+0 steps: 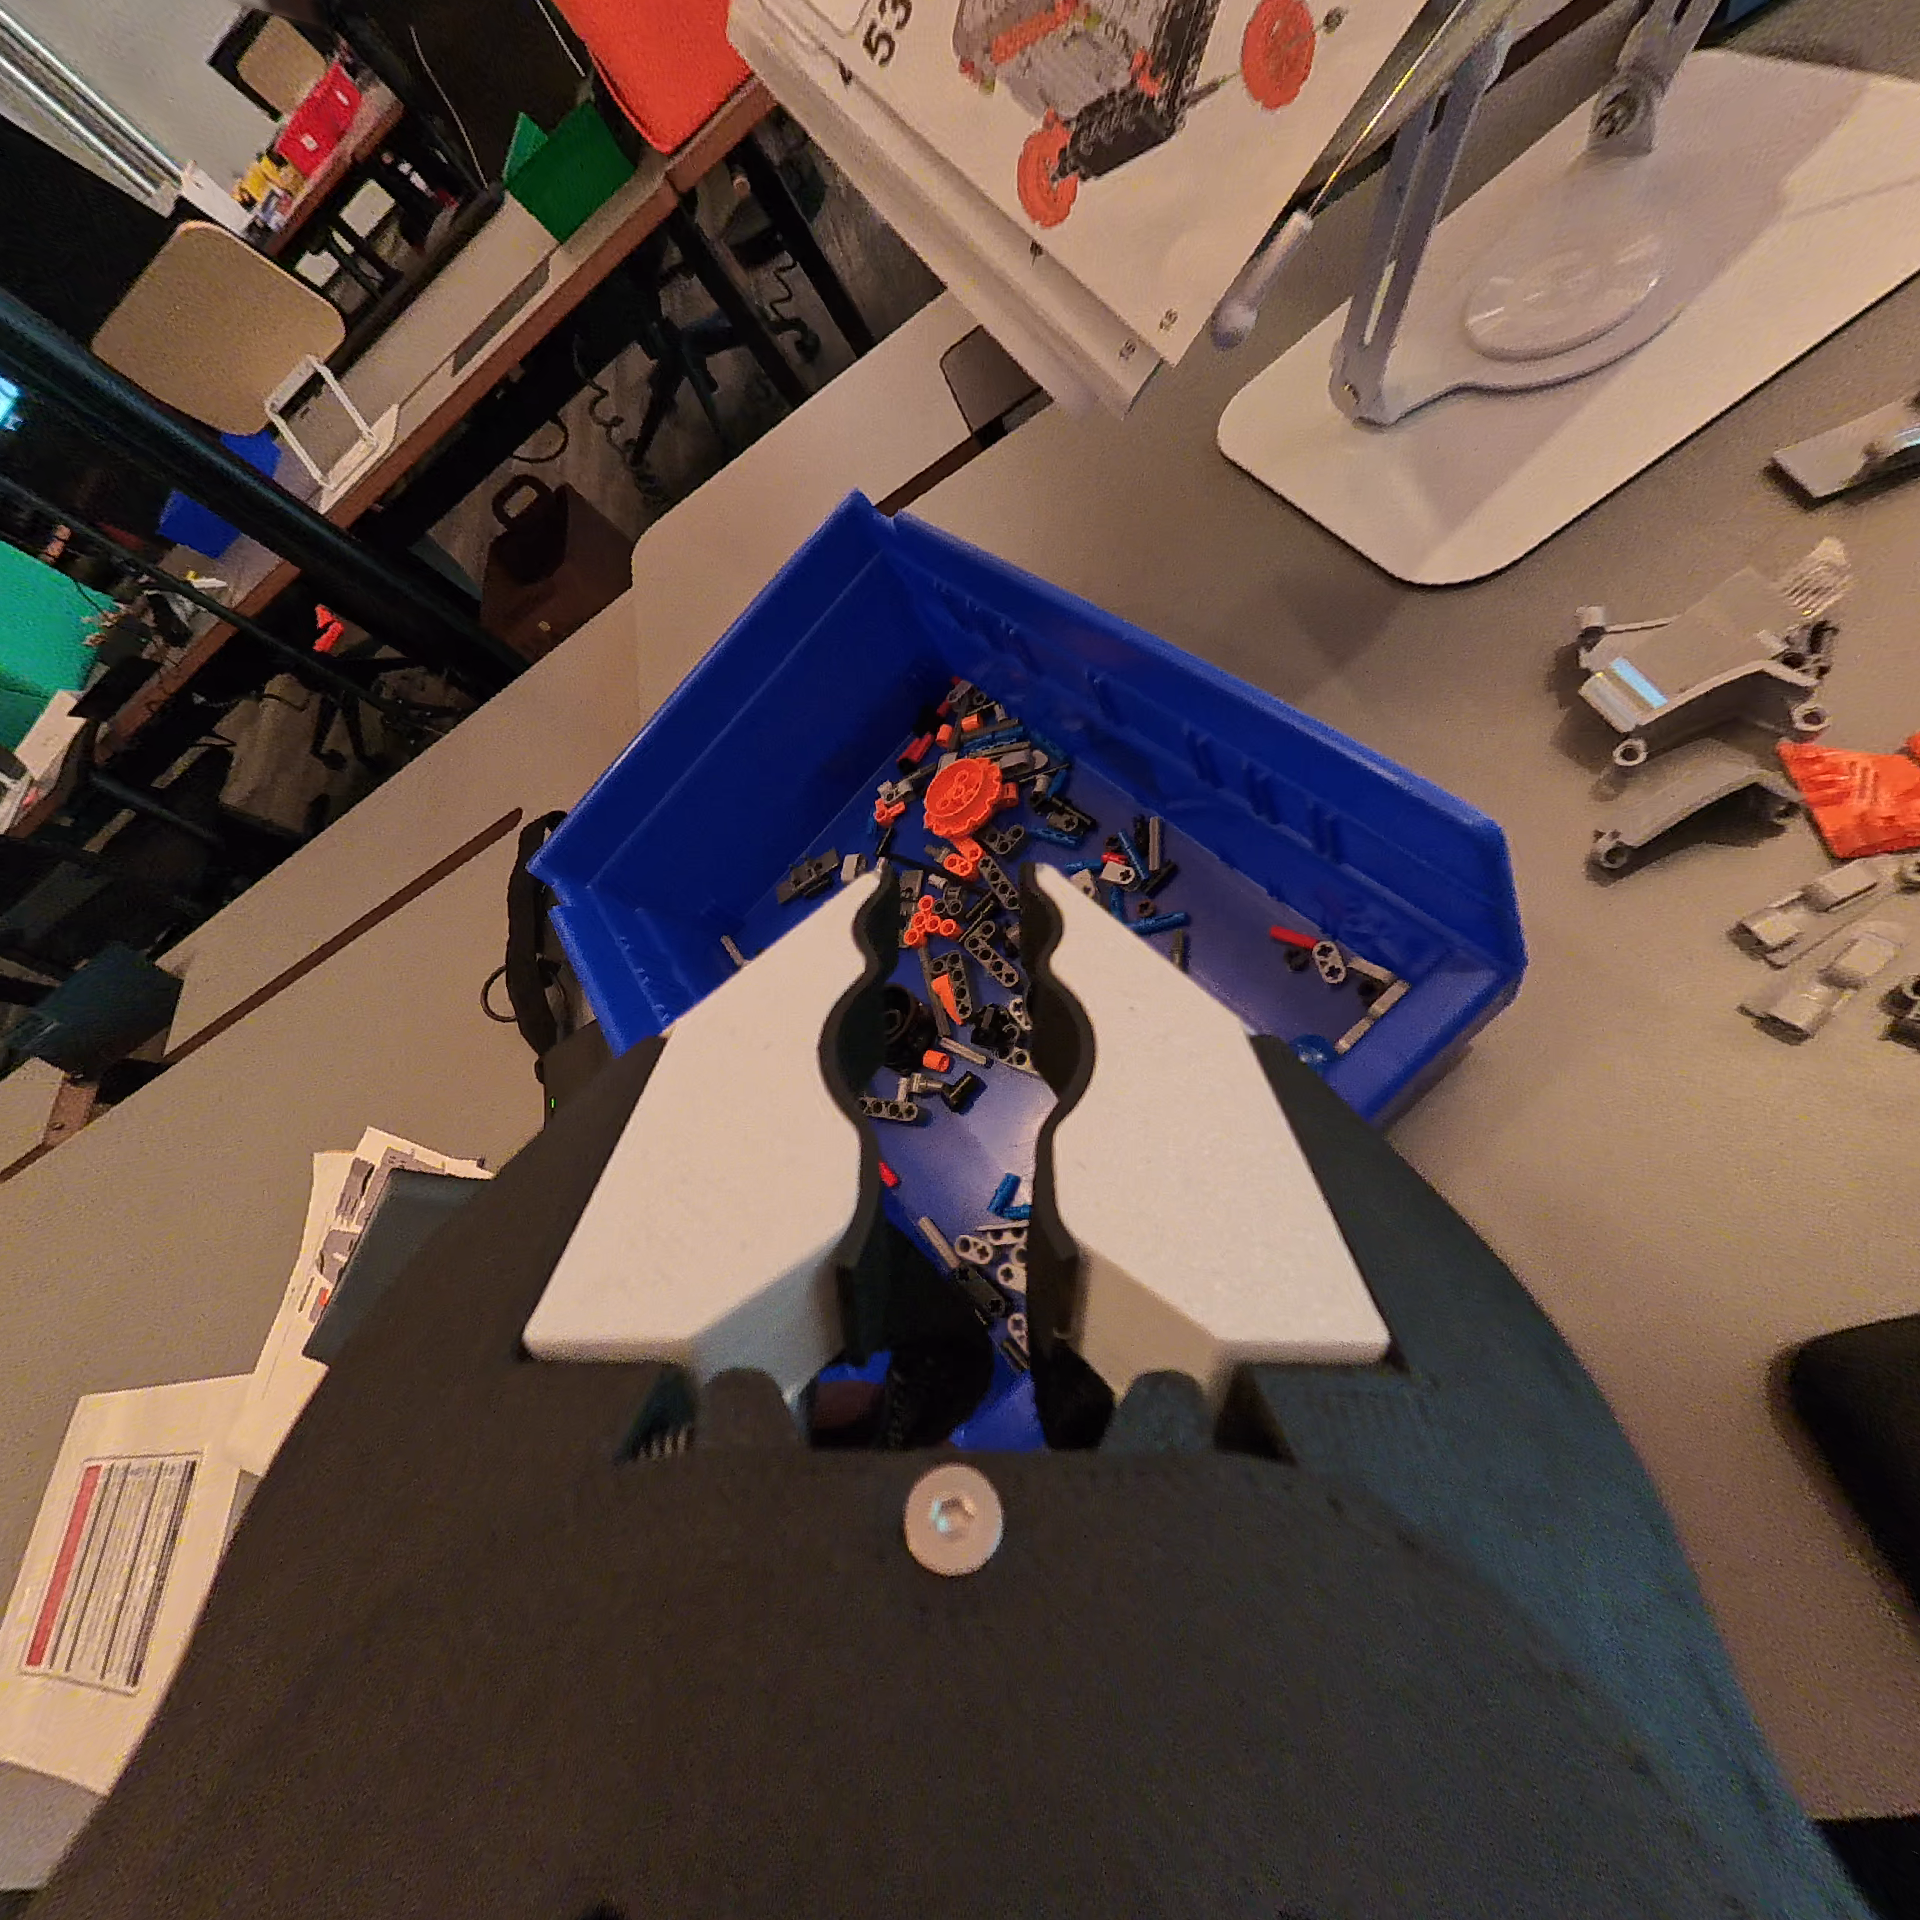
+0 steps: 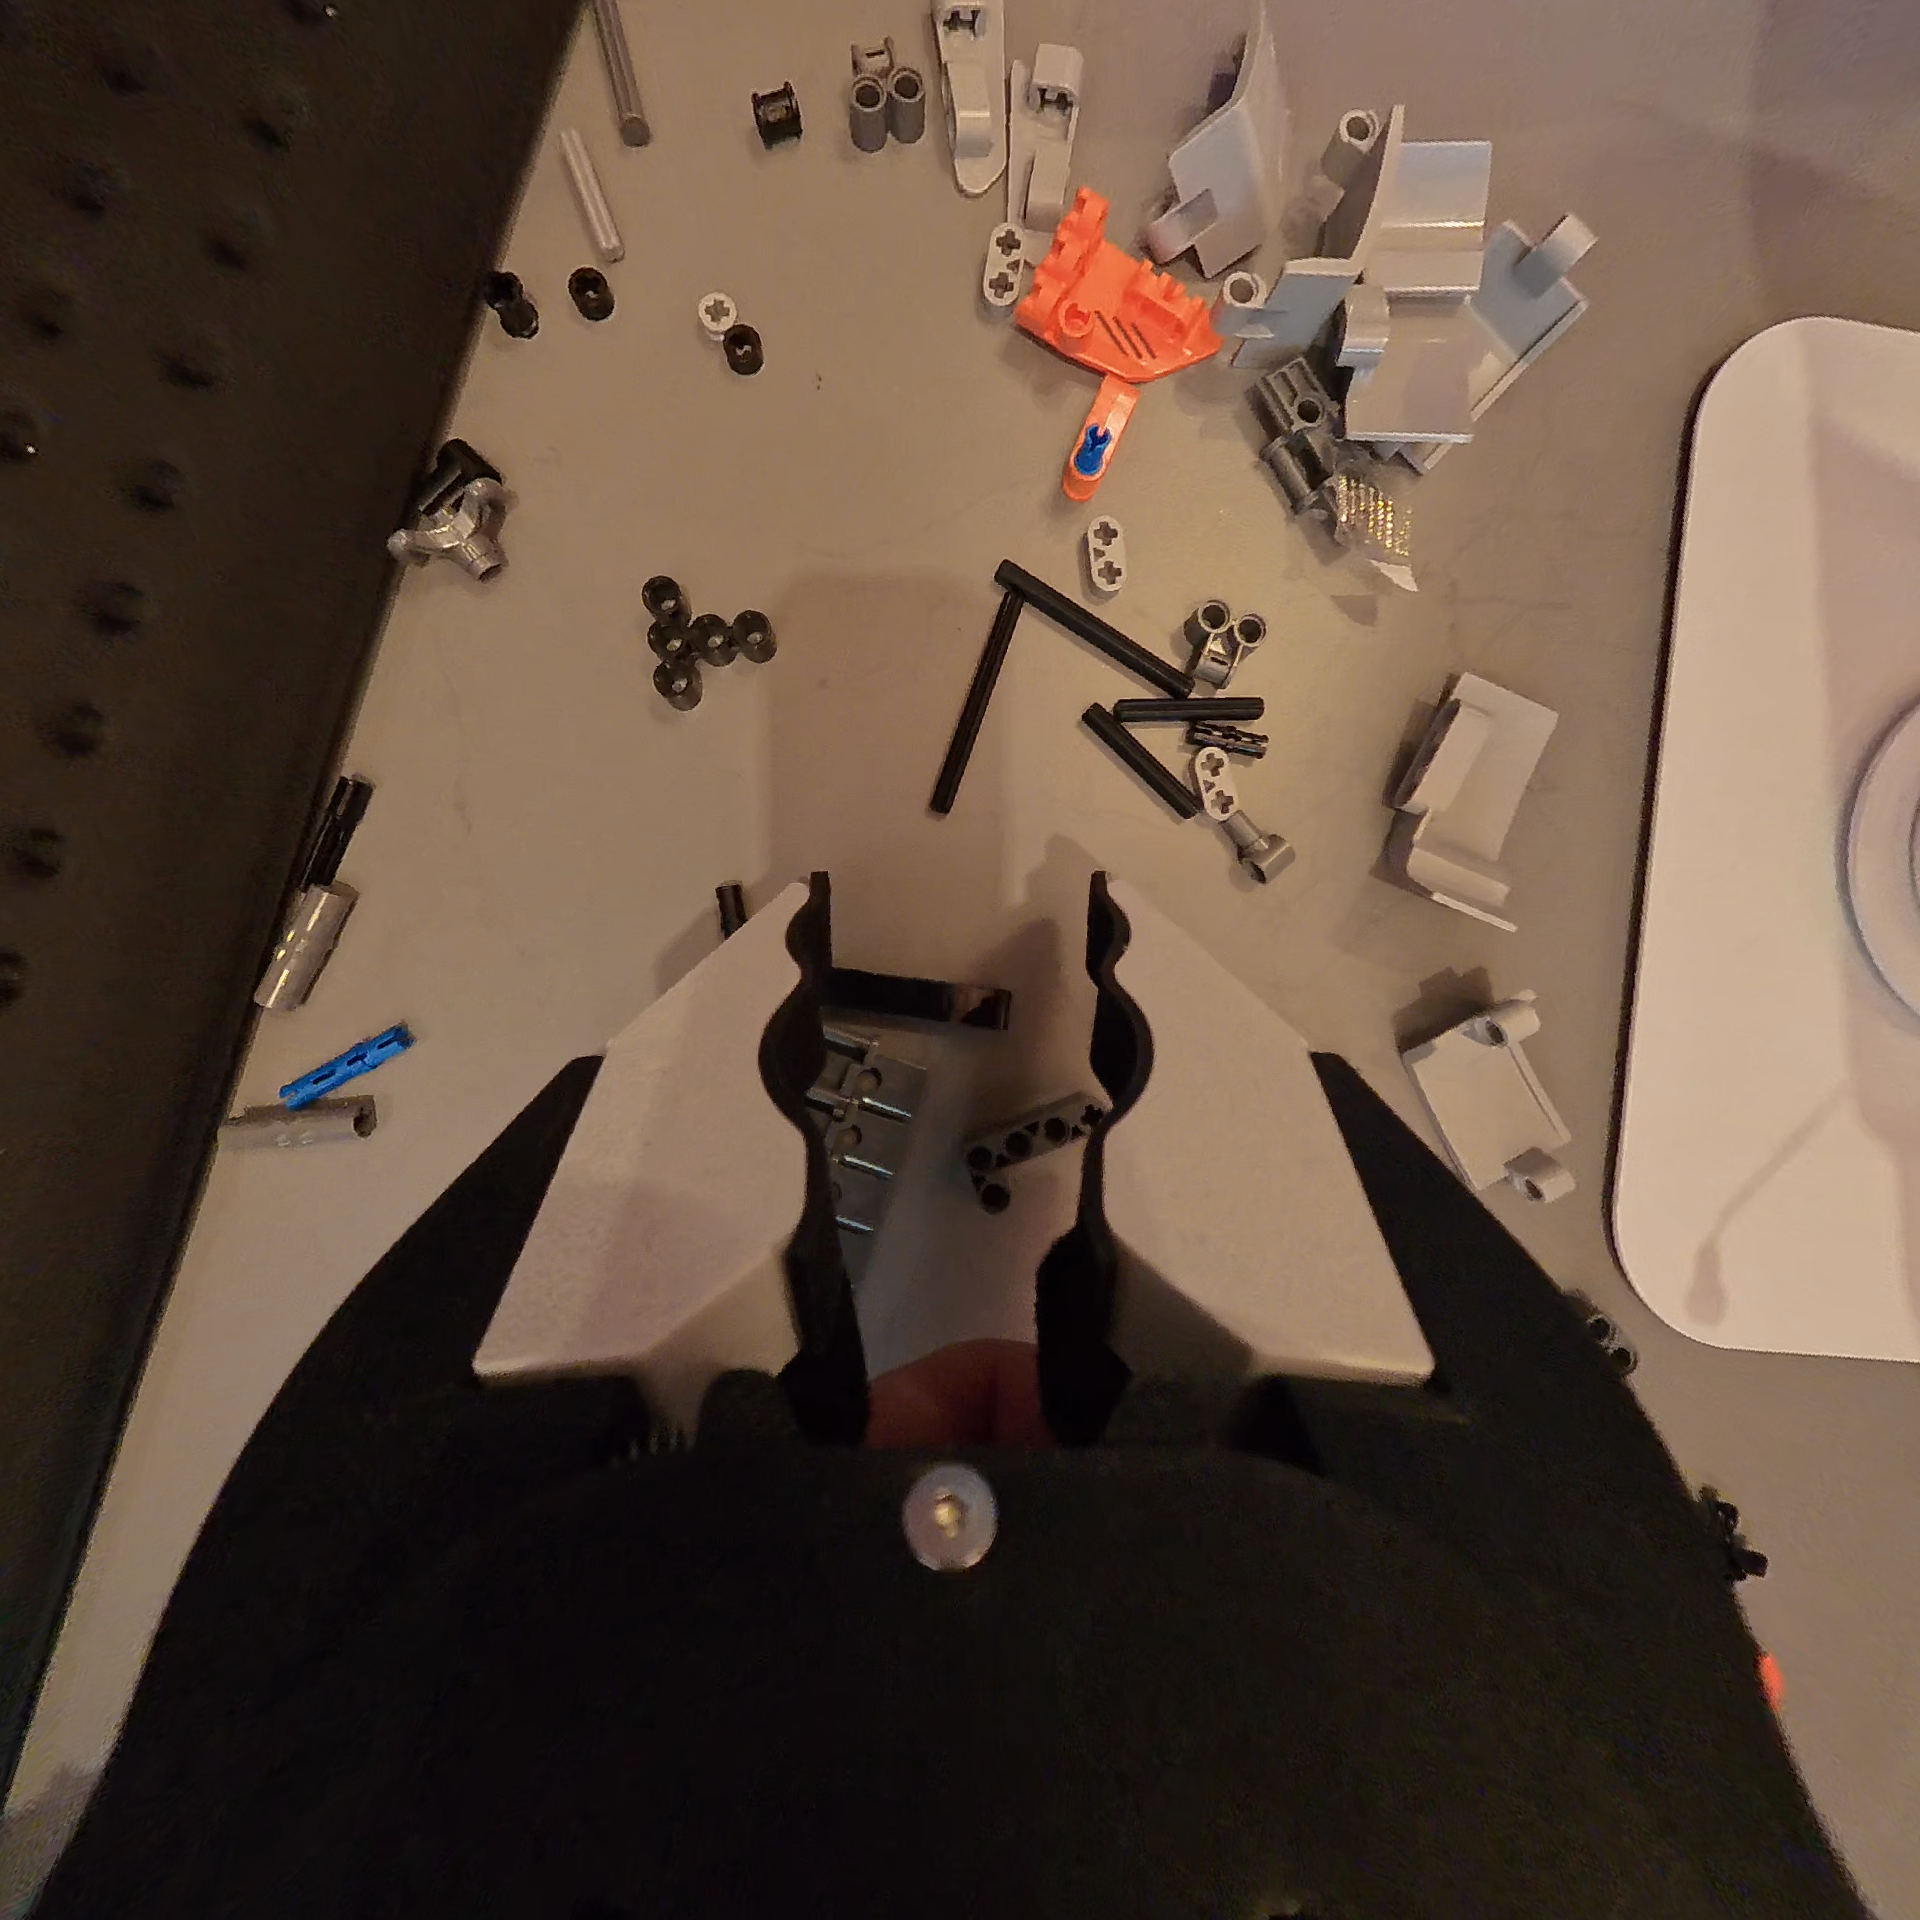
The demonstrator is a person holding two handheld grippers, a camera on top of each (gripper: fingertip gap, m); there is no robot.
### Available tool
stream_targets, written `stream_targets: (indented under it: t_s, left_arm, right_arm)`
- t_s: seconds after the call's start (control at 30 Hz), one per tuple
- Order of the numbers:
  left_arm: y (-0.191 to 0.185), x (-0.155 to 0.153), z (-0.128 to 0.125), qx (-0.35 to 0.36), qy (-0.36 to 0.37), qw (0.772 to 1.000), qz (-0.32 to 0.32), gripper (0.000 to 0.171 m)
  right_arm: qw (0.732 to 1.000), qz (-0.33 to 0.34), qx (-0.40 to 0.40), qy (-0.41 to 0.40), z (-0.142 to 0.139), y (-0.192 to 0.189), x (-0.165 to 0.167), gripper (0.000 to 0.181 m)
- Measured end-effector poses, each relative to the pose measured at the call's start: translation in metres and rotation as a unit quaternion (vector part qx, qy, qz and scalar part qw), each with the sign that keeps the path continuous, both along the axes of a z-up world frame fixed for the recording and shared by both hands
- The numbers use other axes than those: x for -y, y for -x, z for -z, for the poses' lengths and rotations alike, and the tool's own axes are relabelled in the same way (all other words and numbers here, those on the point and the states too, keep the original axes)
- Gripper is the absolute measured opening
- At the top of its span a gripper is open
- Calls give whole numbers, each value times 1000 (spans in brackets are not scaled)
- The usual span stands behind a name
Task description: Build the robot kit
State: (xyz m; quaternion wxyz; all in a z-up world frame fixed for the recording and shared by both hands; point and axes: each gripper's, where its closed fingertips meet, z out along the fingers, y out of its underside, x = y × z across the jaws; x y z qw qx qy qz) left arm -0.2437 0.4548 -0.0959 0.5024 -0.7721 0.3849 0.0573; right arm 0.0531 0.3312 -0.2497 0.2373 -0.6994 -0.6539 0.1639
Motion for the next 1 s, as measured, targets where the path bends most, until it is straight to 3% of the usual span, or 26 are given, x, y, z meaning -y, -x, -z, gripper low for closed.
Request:
stream_targets:
  t_s: [0.87, 1.0]
  left_arm:
    - [47, -69, 40, -97, 65, 991, -65, 14]
    - [32, -83, 55, -92, 108, 989, -41, 14]
  right_arm:
    - [1000, 2, -2, 20, 11, -3, -3, 45]
    - [1000, 4, -6, 26, 11, -3, -3, 45]
